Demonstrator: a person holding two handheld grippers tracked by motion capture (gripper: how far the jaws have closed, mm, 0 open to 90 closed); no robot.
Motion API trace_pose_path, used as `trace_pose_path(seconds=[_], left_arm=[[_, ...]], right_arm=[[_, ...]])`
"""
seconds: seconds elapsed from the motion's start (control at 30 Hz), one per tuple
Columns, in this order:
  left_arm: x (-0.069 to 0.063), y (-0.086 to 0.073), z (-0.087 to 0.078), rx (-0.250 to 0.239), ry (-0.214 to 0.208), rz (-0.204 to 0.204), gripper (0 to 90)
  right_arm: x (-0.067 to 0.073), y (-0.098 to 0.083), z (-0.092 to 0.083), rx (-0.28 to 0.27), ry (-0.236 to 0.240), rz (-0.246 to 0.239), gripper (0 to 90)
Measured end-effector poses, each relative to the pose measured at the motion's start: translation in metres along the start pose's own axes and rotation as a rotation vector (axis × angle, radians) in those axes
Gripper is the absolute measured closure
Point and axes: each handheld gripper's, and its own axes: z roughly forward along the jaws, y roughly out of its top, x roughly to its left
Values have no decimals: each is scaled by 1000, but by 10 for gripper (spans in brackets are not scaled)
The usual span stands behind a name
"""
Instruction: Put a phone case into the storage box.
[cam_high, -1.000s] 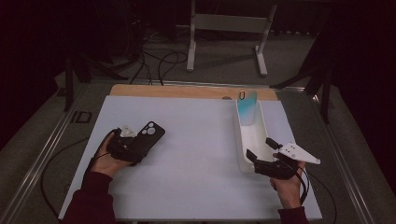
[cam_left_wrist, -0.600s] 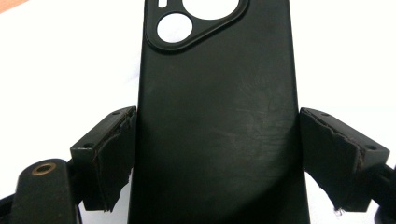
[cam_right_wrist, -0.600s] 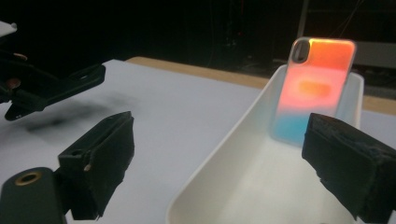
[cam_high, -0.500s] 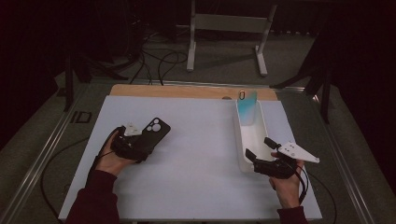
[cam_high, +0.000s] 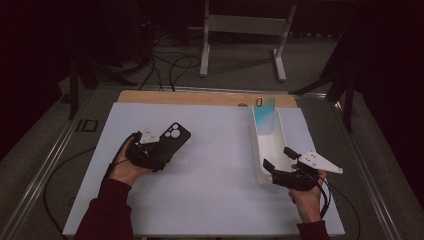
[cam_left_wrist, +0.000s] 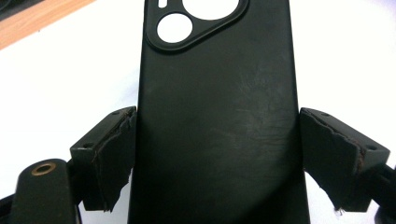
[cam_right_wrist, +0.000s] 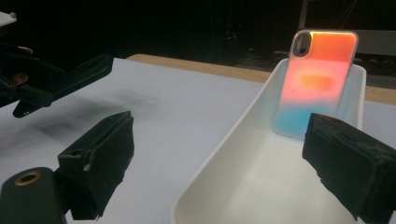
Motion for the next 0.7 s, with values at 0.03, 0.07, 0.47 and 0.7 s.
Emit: trace_pose_path(seconds=[0.03,0.07,0.47,0.7], left_arm=[[-1,1,0,1,0,3,156],[-1,2,1,-3,0,3,156],[-6,11,-1,-29,-6,16,156],[-11,18,0,-37,-15,31,156]], right_arm=[[0,0,0,3,-2,-2,84],[0,0,1,6,-3,-2,83],[0,5,2,6,-5,-19,78],[-2,6,2,5,-2,-13,75]])
